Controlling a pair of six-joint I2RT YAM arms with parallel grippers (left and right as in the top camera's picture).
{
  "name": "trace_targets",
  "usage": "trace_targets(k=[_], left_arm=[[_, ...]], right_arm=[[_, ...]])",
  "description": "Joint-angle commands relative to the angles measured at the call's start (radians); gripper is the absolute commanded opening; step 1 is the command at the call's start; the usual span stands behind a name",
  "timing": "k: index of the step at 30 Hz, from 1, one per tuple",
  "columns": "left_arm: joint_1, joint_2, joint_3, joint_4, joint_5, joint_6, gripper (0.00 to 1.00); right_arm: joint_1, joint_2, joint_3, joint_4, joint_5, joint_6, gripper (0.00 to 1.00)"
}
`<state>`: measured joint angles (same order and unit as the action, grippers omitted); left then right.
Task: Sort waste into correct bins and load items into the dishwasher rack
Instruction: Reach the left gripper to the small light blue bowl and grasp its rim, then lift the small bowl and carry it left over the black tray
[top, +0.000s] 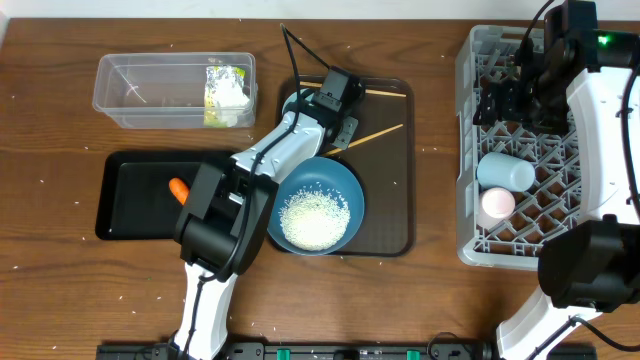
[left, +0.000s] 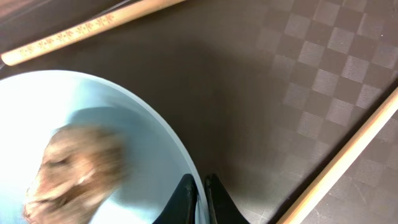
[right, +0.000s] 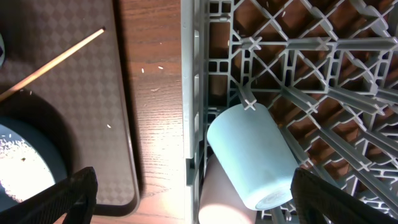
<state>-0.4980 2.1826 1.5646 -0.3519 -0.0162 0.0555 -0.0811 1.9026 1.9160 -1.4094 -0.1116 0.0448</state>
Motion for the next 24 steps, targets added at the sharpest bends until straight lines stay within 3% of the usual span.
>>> trace_targets(k=[1,7,14,24], left_arm=[[0.006,0.019,0.002,-0.006,-0.003,-0.004,0.06],[0.006,-0.004,0.006,-0.011,-0.003,-0.008,0.06],[0.011,-0.175,0.007,-0.053,0.017,-0.059,0.06],[0.115,-0.402,0.007,-0.228,0.276,-0.201,0.06]], right_arm=[[-0.003,-0.016,0.016,0.000,0.010,-0.002,0.92],[-0.003,-0.016,0.016,-0.001,0.010,-0.002,0.92],[-0.003,-0.016,0.016,-0.001,0.010,-0.001,0.92],[-0.003,-0.016,0.016,0.000,0.010,-0.002,0.92]])
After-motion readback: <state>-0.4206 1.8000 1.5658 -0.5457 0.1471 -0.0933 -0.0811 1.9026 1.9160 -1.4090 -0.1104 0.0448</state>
